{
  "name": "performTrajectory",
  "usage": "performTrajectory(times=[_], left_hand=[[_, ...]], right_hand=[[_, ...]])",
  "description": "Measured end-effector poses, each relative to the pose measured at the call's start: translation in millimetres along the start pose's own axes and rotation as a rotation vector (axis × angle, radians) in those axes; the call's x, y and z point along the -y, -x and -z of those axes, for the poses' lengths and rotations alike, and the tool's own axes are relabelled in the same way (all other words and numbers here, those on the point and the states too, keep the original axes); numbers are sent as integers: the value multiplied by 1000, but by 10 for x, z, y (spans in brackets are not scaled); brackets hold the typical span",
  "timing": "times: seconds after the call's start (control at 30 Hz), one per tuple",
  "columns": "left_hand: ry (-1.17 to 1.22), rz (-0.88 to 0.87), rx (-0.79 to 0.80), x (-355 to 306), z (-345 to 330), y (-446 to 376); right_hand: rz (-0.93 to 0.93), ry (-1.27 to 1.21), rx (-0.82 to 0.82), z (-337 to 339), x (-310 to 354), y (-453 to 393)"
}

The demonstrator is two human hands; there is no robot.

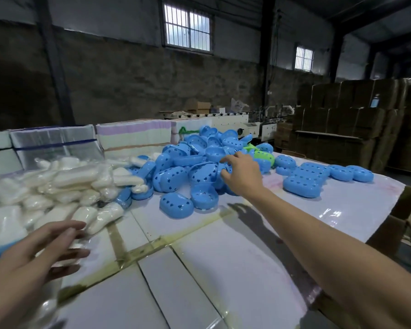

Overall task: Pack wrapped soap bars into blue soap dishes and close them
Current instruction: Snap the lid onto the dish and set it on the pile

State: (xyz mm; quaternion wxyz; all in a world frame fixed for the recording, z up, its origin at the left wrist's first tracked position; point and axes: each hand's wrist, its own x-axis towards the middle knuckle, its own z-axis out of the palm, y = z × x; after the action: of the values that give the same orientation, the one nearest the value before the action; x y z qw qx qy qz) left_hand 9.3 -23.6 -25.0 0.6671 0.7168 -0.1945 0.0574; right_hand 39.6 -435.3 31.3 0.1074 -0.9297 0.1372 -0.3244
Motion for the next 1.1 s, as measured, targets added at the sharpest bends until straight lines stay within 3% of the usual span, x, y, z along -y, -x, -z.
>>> performTrajectory(times=[0.17, 0.37, 0.53, 0.7, 0.77, 0.87, 1.03, 1.1], left_hand=[[26, 38, -67, -196, -129, 0], [-217, 39, -136, -258, 23, -35], [-376, 32, -182, -293, 206, -47], [-733, 49, -361, -302, 559, -123], [-936, 131, -391, -295, 766, -159], [-1255, 386, -392, -243, 1106, -182], [-1296, 543, -554, -166, 1531, -190], [-1295, 596, -550, -129, 1627, -199]], right_hand=[[155, -543, 77, -122, 1348, 252], [209, -975, 253, -456, 2509, 646], [427, -774, 316, -890, 2481, 956], [512, -816, 305, -883, 2481, 978], [500, -799, 351, -858, 2475, 1004], [486, -784, 412, -818, 2475, 1024], [470, -870, 426, -803, 2446, 1050], [498, -820, 420, -815, 2446, 1070]])
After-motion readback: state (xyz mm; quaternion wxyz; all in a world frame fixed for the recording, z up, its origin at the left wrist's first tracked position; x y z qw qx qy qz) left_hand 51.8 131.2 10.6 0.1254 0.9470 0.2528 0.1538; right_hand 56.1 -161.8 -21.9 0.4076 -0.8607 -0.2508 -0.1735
